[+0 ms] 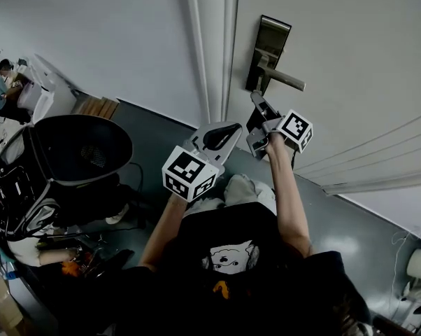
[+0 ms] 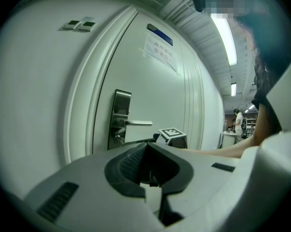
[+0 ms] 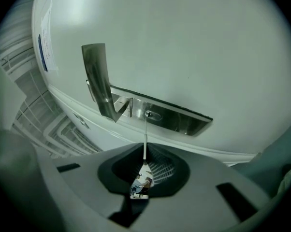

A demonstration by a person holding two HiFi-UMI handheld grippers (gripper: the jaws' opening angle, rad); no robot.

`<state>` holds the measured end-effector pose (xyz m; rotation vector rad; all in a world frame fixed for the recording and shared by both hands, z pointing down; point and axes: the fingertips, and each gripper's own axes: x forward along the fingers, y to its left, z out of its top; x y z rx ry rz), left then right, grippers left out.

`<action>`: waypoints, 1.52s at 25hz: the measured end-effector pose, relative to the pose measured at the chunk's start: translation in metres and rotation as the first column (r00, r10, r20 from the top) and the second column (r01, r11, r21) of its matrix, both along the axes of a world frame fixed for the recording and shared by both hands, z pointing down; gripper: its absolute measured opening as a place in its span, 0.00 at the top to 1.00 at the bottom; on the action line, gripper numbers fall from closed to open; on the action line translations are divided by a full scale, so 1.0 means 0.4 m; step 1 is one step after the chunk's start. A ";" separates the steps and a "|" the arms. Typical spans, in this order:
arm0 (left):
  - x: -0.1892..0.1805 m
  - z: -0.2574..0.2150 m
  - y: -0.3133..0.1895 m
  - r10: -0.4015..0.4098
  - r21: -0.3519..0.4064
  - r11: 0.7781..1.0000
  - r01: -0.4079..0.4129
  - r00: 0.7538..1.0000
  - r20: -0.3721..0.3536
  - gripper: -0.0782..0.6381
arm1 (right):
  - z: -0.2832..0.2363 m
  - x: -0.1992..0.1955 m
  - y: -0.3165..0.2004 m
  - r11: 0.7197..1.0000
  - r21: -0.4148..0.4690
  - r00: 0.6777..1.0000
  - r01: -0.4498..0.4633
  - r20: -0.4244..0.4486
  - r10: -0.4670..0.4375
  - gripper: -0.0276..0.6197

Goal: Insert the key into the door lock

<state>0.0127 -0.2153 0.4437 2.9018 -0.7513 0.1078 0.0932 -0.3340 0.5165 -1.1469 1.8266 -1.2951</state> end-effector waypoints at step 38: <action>-0.026 -0.003 -0.012 -0.042 -0.012 0.999 0.042 0.999 0.009 0.88 | -0.011 0.015 -0.037 0.997 -0.023 0.956 -0.080 0.280 0.083 0.93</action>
